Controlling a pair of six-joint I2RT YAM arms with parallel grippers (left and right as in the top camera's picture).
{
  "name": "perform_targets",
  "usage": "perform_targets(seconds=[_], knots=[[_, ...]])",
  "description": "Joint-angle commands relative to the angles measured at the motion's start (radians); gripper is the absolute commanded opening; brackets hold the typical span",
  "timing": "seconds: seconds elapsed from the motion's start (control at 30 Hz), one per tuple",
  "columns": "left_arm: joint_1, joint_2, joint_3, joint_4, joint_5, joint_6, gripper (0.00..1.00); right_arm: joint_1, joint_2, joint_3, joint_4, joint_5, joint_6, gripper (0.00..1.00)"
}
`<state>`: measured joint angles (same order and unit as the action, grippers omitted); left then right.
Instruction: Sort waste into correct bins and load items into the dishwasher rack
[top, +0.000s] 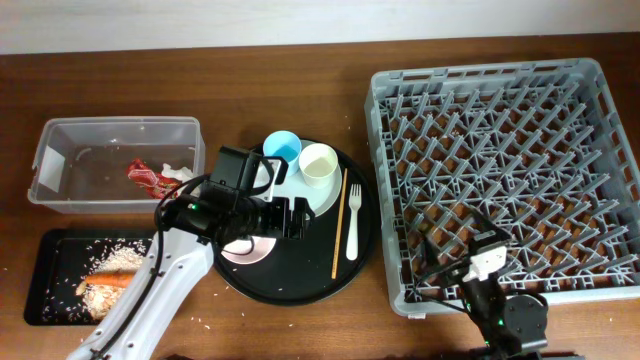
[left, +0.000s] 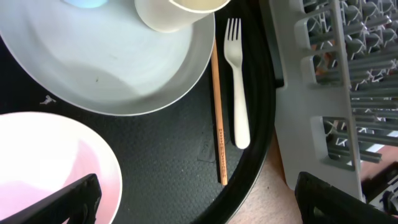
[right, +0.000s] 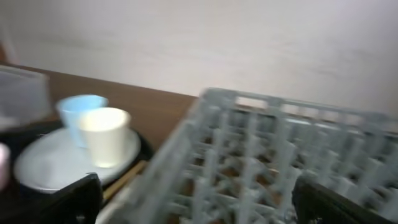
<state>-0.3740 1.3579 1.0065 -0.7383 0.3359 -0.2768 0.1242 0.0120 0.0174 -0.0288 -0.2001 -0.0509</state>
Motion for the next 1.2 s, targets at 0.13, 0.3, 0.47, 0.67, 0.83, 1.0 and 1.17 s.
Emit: perform_targets(seconds=[0.13, 0.3, 0.47, 0.67, 0.83, 1.0, 1.17], knots=[[-0.002, 0.0, 0.209, 0.066, -0.344, -0.159, 0.68, 0.006, 0.295, 0.813, -0.615, -0.002, 0.123, 0.99], [-0.002, 0.094, 0.216, 0.195, -0.539, -0.183, 0.69, 0.006, 0.754, 1.187, -0.918, -0.329, 0.123, 0.99], [0.013, 0.356, 0.216, 0.292, -0.538, -0.208, 0.68, 0.006, 1.031, 1.185, -1.074, -0.255, 0.119, 0.99], [0.017, 0.443, 0.215, 0.289, -0.506, -0.209, 0.36, 0.006, 1.13, 1.185, -1.105, -0.255, 0.119, 0.99], [0.02, 0.466, 0.216, 0.323, -0.483, -0.209, 0.01, 0.006, 1.13, 1.185, -1.105, -0.255, 0.108, 0.99], [0.154, 0.195, 0.295, 0.17, -0.321, -0.209, 0.0, 0.005, 1.125, 1.218, -1.095, -0.257, 0.108, 0.99], [0.42, -0.193, 0.297, 0.039, 0.507, -0.048, 0.0, 0.005, 1.033, 1.324, -1.134, -0.402, 0.052, 0.99]])
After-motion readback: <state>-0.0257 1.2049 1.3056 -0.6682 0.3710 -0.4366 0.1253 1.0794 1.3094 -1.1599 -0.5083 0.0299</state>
